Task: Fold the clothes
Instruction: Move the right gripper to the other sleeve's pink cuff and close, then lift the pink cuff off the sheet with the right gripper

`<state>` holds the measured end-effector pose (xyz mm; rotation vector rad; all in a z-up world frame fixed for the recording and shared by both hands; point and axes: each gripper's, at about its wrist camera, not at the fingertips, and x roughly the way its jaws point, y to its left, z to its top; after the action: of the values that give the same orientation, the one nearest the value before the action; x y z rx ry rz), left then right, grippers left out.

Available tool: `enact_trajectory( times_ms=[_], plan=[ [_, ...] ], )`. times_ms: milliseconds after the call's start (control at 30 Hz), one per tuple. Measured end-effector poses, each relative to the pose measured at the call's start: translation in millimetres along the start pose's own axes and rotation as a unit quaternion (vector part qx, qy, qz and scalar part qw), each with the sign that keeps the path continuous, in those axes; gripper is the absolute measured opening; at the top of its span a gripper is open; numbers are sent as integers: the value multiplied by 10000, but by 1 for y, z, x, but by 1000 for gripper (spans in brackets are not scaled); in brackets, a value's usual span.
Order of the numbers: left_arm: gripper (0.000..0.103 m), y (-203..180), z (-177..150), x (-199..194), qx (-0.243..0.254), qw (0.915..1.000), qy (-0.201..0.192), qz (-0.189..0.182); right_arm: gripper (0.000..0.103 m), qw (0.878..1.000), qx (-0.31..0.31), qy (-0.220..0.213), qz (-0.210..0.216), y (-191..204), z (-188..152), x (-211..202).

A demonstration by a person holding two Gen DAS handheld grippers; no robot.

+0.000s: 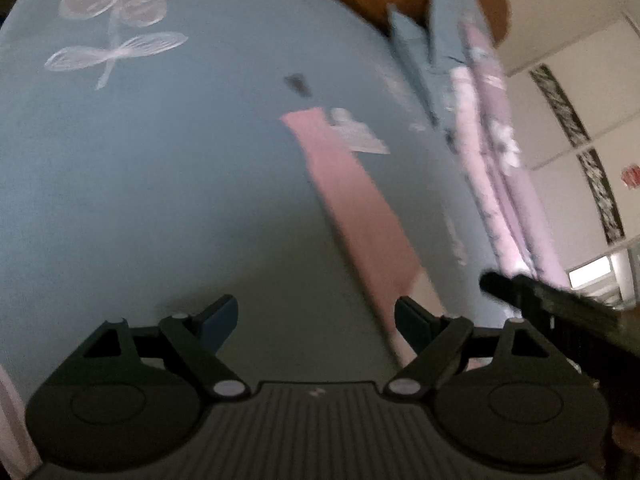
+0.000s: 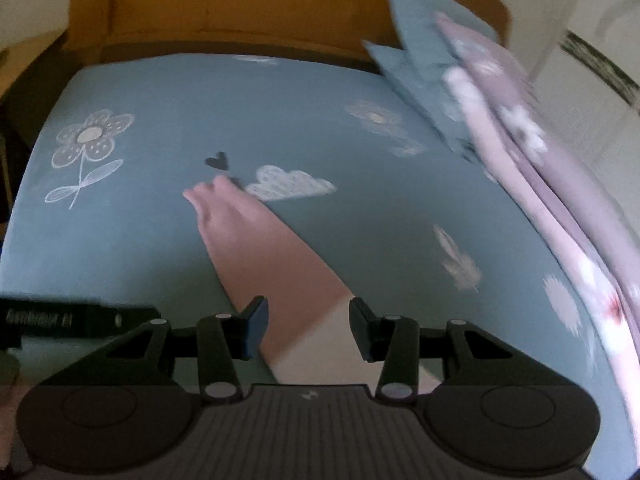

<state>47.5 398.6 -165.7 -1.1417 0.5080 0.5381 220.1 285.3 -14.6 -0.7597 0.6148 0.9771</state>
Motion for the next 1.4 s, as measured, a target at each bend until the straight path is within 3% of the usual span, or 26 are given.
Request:
enact_trajectory(
  times_ms=[133,233,400,533,700,800,867,900,1167,1400],
  plan=[
    [85,31,20,5,-302,9992,-16,-254,49,9988,-463,-59,120,30,25,40],
    [88,54,32,0,-721,9960,-270,-461,49,9976,-614,-120,291,49,43,65],
    [89,70,40,-1,-1022,9913,-438,-700,49,9945,-920,-119,476,78,60,101],
    [90,68,40,6,-965,9917,-430,-739,44,9916,-1177,19,528,96,65,128],
    [91,69,41,4,-930,9916,-401,-808,38,9892,-1423,220,266,107,64,150],
    [91,66,40,5,-852,9924,-390,-798,37,9884,-1503,97,184,113,62,152],
    [92,65,39,4,-814,9928,-393,-792,11,9878,-1555,77,95,118,63,151],
    [92,67,39,4,-854,9922,-397,-821,8,9879,-1549,90,-38,120,62,152],
    [92,67,39,3,-1066,9882,-278,-1065,8,9995,-240,-198,75,75,66,111],
    [92,50,33,3,-690,9907,-230,-1152,8,9931,1101,-320,249,11,63,68]
  ],
)
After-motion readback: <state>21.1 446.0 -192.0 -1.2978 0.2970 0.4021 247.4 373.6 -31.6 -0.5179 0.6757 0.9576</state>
